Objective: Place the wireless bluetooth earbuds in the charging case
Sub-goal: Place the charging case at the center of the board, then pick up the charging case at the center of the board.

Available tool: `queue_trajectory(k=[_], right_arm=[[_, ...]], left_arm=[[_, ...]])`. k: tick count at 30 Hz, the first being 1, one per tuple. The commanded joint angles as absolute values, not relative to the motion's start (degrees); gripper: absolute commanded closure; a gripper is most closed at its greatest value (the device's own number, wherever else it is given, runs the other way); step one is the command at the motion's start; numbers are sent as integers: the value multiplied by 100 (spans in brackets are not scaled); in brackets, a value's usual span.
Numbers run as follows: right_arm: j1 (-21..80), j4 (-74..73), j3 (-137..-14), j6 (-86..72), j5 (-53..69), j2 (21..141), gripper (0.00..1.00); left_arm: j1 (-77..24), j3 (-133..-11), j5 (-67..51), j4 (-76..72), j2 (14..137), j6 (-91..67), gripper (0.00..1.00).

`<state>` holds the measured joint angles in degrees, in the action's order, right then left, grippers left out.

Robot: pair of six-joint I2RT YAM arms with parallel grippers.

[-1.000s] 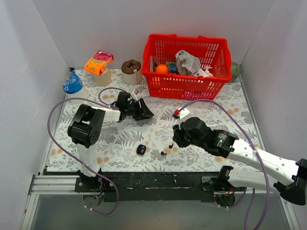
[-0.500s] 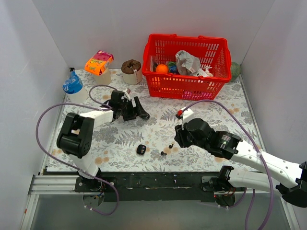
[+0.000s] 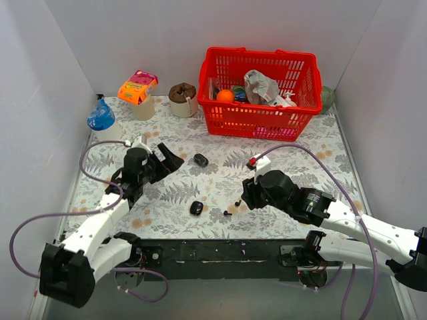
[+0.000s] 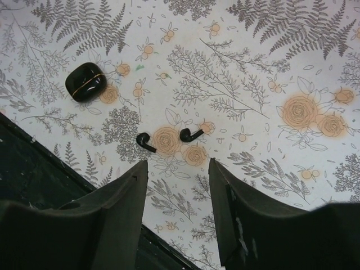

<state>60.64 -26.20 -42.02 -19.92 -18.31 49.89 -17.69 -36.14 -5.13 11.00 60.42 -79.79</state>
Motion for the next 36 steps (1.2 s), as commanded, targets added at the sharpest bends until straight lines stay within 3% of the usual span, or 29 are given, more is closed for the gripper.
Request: queue_trajectory(k=[1,3,7,11,20,26,36], right_arm=[[6056,-1942,-4131,-2118,-1522,4869,44],[6056,-1942,-4192,-1996,-1109,5018,45],[6056,-1925,-4280,-1881,-563,5404,52],[6064,-1776,-4184,-1951,-195,5686,61],[6696,-221,-4016,-2469,501,6826,98],[6908,640,-4271,-2794,466,7918,99],[7005,1467,-4588,-3103,229,9087,99]], left_arm=[[-1749,-2998,-1569,669,5186,-8814,2],[-1932,-2971,-1941,642,5299,-8929,2],[-3598,-2996,-346,1306,5080,-8930,2],[-4174,-3304,429,2178,5334,-8991,5],[-4289,-3208,1905,3128,4344,-10045,7],[-4289,-3208,2302,3480,3859,-10143,21],[-4289,-3217,2400,3788,3516,-10099,17]])
